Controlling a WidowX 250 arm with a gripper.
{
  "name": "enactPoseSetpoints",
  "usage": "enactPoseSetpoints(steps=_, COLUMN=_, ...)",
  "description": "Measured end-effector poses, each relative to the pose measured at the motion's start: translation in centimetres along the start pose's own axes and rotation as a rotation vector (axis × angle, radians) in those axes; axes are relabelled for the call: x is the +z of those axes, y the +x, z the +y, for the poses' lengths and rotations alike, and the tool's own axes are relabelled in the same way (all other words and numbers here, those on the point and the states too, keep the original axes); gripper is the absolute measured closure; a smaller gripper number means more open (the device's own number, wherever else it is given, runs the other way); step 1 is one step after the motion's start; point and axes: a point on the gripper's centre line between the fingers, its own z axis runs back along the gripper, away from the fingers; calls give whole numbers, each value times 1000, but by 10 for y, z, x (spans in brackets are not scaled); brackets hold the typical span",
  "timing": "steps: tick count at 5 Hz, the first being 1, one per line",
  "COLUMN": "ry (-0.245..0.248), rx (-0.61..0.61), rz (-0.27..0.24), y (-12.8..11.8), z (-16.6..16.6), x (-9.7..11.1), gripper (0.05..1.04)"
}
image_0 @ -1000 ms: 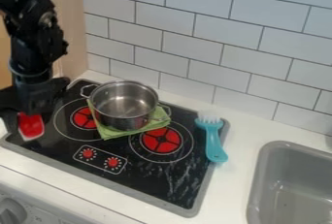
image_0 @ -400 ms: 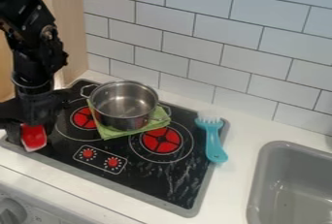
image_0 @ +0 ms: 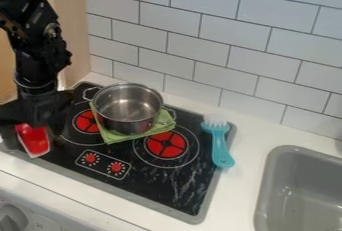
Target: Moved the red object to the left bottom corner of the cooker
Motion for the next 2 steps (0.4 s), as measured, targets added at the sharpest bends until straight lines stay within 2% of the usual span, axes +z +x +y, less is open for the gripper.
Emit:
enactPoseSetpoints(steps=1, ry=4, rx=-5, rz=-6, y=1, z=0, x=0, gripper=82)
enactPoseSetpoints(steps=2, ry=80, rx=-21, rz=1, y=0, z=10, x=8, gripper=84)
